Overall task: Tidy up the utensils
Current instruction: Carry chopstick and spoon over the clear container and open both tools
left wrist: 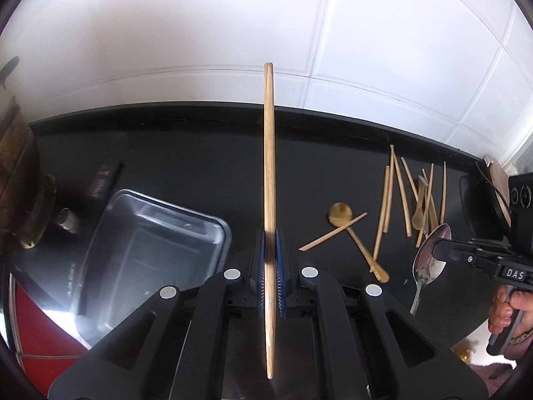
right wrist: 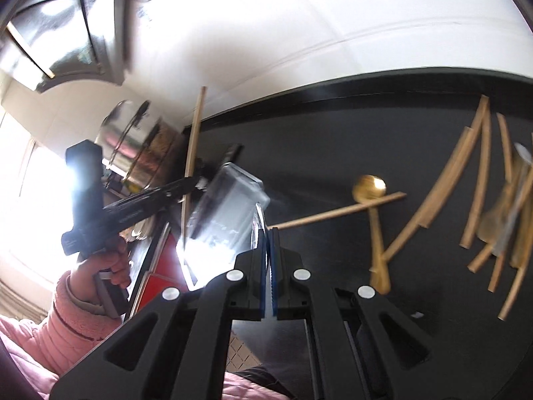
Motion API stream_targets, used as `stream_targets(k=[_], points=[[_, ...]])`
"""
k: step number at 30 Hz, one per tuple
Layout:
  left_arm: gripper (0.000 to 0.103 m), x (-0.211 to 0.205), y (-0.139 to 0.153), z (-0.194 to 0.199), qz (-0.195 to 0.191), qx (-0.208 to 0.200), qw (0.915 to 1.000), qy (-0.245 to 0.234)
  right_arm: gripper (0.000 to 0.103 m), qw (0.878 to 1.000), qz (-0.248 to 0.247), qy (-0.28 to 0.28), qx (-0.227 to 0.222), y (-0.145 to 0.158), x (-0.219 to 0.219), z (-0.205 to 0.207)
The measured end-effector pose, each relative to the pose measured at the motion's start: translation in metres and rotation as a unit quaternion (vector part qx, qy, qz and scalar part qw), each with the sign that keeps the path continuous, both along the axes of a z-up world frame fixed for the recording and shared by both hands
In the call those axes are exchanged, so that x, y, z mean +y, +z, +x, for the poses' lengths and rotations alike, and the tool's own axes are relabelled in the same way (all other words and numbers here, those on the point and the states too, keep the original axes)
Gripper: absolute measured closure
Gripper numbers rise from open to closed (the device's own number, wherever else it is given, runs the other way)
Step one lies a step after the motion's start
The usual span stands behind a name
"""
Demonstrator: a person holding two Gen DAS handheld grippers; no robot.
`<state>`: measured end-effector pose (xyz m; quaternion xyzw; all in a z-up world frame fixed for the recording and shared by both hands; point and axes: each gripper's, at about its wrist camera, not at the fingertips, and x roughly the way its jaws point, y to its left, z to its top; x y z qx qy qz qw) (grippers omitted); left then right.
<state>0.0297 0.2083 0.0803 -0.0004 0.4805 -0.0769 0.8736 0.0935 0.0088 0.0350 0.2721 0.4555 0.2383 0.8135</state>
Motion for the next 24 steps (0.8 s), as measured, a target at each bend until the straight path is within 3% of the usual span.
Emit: stream_targets(k=[4, 8, 13, 24], points=[[0.098, 0.043, 0.002, 0.0, 0.015, 0.009, 0.9997, -0.015, 0.1, 1.0, 0.004, 0.016, -0.003, 0.004, 0.05, 0.013], [0.098, 0.09, -0.002, 0.0, 0.018, 0.017, 0.9992, -0.032, 0.1, 0.999, 0.027, 0.004, 0.026, -0.007, 0.097, 0.03], [0.098, 0.147, -0.017, -0.001, 0.014, 0.025, 0.9985, -0.047, 0.1, 1.0, 0.018, -0.016, 0.021, -0.01, 0.136, 0.044], [0.098, 0.193, -0.037, 0.003, -0.005, 0.035, 0.9941, -0.102, 0.1, 0.998, 0.0, -0.056, 0.042, -0.023, 0.19, 0.057]])
